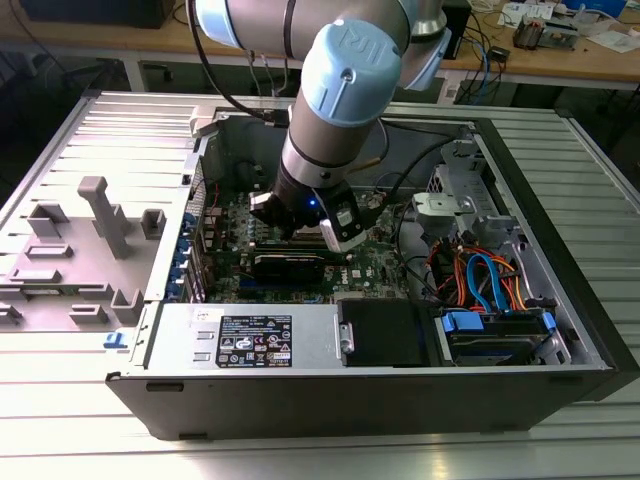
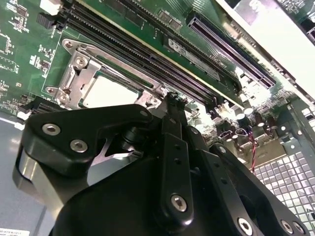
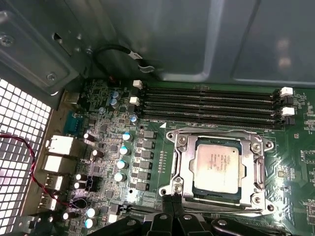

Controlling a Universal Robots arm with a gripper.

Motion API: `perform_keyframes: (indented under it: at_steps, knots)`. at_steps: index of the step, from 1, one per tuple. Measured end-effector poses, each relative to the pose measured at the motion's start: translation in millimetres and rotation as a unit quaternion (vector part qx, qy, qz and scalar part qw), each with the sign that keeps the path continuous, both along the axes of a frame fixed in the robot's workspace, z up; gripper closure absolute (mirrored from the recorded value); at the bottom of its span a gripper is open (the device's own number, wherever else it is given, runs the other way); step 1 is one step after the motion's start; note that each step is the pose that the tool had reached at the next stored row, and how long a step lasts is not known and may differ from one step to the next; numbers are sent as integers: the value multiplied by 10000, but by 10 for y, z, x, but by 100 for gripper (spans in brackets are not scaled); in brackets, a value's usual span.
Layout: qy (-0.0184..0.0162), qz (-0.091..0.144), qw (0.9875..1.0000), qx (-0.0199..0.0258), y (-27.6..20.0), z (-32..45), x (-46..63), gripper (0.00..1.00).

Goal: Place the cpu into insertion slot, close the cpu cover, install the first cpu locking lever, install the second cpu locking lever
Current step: 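Install the second cpu locking lever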

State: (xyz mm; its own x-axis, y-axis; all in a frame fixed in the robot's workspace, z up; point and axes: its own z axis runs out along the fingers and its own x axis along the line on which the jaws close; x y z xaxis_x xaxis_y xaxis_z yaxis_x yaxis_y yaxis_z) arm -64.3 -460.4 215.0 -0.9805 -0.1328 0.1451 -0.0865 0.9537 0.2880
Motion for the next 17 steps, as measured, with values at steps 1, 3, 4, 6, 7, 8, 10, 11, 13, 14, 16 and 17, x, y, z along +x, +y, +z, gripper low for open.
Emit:
perform_keyframes:
  at_steps: [1, 3, 4, 6, 7, 8, 10, 11, 13, 14, 16, 17]
  knots:
    - [0, 0, 10000, 1, 0, 0, 0, 89]
    - [0, 0, 10000, 1, 0, 0, -1, 89]
    - [0, 0, 10000, 1, -1, -3, -1, 89]
    - [0, -1, 10000, 1, -1, -13, -3, 89]
    - [-1, -2, 10000, 2, -1, -19, -8, 89]
    - [-1, -1, 10000, 3, 0, -27, -11, 89]
    - [0, 0, 10000, 3, -1, -44, -10, 89]
    - [0, 0, 10000, 3, -1, -67, -10, 89]
    - [-1, -1, 10000, 6, -1, -97, -11, 89]
    - [0, 0, 10000, 17, -1, -112, -12, 89]
    - [-1, -1, 10000, 44, 0, -133, -21, 89]
    - [-1, -2, 10000, 46, 0, -141, -25, 89]
